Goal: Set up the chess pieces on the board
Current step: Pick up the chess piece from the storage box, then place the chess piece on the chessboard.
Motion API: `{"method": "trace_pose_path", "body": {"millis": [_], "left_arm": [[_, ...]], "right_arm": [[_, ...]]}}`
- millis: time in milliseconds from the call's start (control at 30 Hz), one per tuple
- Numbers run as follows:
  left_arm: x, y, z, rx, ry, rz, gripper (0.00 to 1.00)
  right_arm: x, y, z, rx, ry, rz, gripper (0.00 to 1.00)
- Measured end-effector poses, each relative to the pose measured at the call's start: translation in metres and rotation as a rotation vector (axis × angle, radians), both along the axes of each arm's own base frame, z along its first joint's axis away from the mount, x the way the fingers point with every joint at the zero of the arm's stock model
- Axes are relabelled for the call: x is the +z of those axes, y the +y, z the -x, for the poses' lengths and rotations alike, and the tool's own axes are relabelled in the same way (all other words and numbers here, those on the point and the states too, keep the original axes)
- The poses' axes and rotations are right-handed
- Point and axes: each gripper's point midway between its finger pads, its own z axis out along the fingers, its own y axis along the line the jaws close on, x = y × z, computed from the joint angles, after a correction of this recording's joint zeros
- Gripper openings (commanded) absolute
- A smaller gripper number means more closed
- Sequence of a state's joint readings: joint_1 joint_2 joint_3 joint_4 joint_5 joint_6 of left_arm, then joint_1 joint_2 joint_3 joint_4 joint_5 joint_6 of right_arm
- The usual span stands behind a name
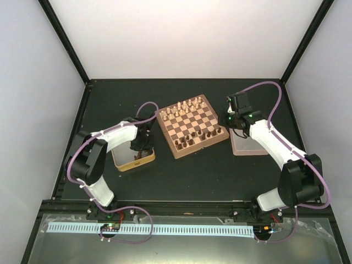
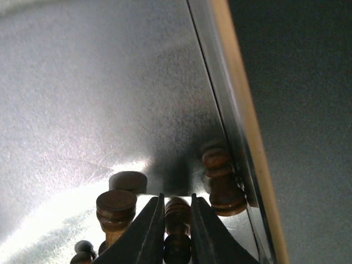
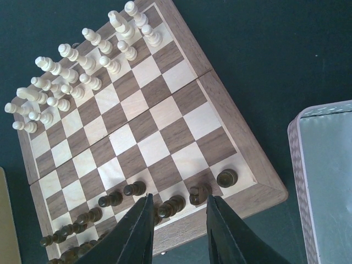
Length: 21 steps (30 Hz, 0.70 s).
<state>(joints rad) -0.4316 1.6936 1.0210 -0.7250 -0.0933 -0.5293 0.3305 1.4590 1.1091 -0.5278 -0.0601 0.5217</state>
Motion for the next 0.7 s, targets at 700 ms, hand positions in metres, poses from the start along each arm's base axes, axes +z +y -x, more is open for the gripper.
{"method": "trace_pose_path", "body": {"millis": [700], "left_arm": [[0.097, -0.051, -0.054, -0.048, -0.235, 0.187, 0.07]], "right_arm": [[0.002, 0.015, -0.005, 0.057, 0.001, -0.010, 0.29]]}}
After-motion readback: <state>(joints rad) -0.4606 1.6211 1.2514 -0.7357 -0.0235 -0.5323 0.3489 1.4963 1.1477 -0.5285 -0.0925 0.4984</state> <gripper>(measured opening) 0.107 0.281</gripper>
